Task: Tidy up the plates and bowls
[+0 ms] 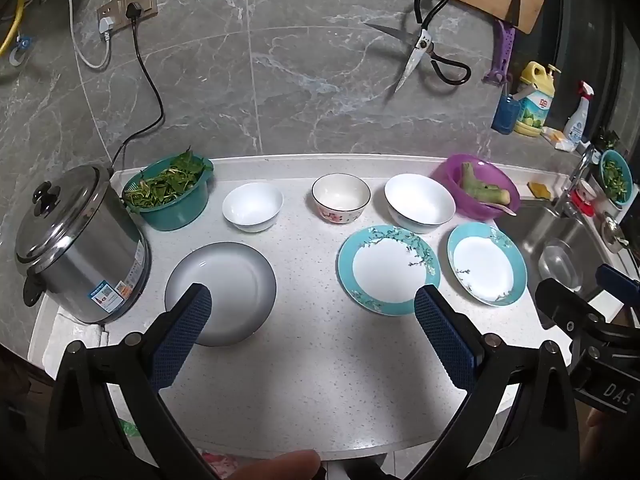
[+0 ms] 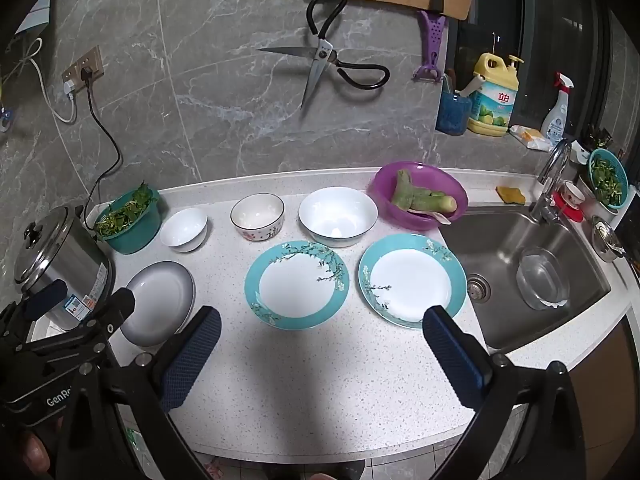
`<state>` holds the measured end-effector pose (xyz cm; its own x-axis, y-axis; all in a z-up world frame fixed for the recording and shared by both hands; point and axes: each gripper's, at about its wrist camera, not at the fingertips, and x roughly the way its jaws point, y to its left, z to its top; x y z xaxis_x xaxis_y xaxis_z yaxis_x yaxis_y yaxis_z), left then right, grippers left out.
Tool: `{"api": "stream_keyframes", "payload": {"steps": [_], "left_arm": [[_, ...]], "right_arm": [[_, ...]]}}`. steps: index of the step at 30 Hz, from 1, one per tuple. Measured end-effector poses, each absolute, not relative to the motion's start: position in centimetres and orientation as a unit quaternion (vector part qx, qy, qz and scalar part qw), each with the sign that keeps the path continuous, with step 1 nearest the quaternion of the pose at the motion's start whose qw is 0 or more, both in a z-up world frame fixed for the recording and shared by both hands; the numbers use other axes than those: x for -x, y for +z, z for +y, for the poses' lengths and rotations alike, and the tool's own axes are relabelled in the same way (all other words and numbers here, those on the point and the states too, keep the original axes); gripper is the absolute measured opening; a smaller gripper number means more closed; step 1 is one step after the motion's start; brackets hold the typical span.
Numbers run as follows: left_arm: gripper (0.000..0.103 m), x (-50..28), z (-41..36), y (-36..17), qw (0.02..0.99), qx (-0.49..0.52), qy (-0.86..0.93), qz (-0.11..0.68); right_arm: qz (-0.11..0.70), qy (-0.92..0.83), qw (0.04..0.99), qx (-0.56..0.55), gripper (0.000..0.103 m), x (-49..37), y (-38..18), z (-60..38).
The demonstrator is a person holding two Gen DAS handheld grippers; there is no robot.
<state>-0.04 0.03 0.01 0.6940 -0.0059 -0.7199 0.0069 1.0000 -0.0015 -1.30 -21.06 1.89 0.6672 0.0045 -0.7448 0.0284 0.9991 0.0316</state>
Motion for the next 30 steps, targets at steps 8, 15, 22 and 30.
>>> {"api": "stream_keyframes", "payload": {"steps": [8,15,22,30], "left_arm": [[0.103,-0.01,0.06,-0.03,0.919,0.001,-0.006,0.395],[0.103,-0.07,-0.28,-0.31,0.919,0.001,-0.006,0.395],[0.103,-0.06,-0.28,-0.33,0.919,0.001,-0.006,0.395],[0.103,-0.06,-0.22,-0.29,0.918,0.001,-0.007,0.396]], "right_arm": [[0.409,-0.006,0.912,-0.02,0.103,1.28,1.78,-21.12],[0.41,-0.006,0.912,-0.021,0.103,1.22,1.78,-21.12],[0.41,-0.006,0.912,-0.021,0.103,1.11,1.64,-21.14],[0.412,-0.006,0.911,-0.021,0.103,0.97,1.53,-21.11]]}}
